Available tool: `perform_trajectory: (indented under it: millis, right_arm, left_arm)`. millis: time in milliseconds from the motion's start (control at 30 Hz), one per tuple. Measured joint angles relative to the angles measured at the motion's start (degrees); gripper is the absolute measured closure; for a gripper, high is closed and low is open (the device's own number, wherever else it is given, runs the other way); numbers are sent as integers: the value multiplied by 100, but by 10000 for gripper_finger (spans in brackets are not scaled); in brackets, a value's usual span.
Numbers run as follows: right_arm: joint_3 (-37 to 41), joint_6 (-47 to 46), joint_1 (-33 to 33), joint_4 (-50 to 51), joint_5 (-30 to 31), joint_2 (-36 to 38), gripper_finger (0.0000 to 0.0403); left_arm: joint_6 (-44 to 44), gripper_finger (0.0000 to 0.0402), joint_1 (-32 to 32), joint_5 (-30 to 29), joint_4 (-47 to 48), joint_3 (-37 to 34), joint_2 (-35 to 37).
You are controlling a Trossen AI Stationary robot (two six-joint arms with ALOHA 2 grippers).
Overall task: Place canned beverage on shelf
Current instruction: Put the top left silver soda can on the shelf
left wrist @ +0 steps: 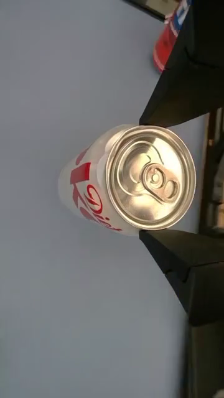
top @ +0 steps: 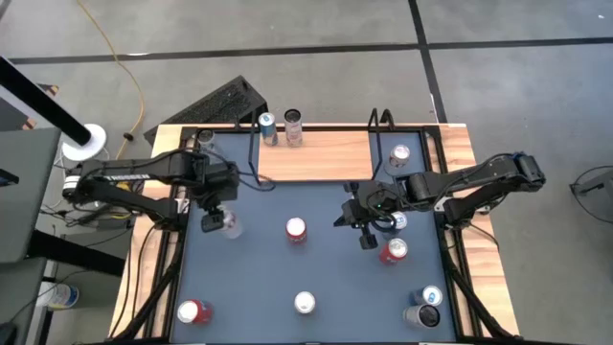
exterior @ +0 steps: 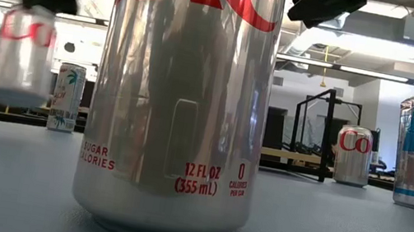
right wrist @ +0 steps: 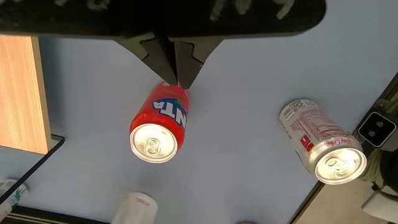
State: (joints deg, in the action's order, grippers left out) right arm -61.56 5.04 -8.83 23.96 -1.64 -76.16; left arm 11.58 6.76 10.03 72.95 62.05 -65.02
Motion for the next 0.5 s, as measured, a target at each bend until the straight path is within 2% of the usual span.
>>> perform_trajectory:
  millis: [200, 500]
  right_arm:
    - [0, 42, 36, 13, 4, 2, 403]
    - [0, -46, -70, 392, 8, 4, 403]
  left_arm:
    - [-993, 163, 0, -172, 40, 1360, -1020]
    - [-2482, 166, 45, -916, 974, 3774, -2952]
